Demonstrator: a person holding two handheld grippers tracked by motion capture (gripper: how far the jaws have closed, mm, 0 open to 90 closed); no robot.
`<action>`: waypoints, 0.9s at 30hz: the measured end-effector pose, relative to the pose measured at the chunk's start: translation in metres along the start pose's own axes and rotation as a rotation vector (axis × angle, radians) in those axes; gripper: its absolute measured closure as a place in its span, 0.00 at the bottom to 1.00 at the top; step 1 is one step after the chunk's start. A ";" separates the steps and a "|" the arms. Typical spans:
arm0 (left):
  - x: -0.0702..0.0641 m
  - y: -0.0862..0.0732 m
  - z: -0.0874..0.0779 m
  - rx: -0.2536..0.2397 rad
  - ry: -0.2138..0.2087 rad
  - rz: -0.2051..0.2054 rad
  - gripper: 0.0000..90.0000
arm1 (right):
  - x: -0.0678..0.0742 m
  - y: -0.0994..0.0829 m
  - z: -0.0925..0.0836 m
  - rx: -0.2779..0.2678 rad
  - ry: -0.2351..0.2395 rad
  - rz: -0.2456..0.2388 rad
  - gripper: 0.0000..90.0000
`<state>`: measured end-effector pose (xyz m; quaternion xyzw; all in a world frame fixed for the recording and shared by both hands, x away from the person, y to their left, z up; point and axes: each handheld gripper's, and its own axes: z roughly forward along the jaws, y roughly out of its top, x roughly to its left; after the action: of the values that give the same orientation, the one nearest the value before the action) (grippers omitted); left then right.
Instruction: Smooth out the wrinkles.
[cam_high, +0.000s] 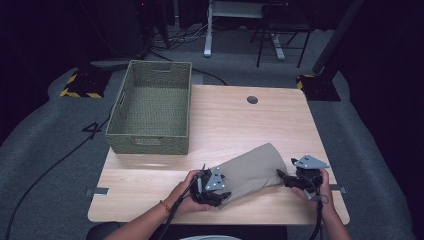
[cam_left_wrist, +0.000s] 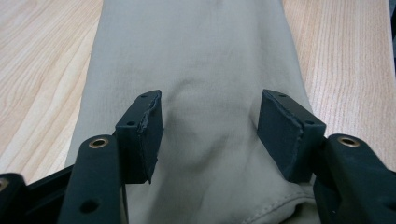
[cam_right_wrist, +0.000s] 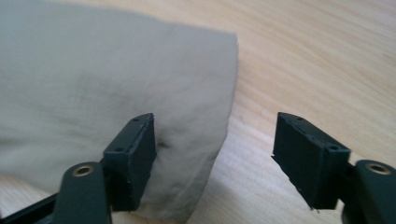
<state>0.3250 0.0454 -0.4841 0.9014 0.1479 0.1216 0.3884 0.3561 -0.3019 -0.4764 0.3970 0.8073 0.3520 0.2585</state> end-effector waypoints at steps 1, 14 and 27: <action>0.000 0.000 0.000 -0.003 0.002 -0.001 0.45 | -0.001 0.003 -0.003 -0.014 -0.012 0.001 0.35; 0.005 -0.003 0.002 -0.018 -0.018 -0.010 0.39 | 0.063 0.044 0.028 -0.092 0.187 -0.125 0.35; 0.005 -0.004 0.004 -0.026 -0.021 0.001 0.39 | -0.018 0.008 0.023 0.010 -0.002 0.089 0.38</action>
<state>0.3299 0.0474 -0.4892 0.8977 0.1415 0.1142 0.4014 0.3861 -0.3051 -0.4823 0.4342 0.7903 0.3585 0.2416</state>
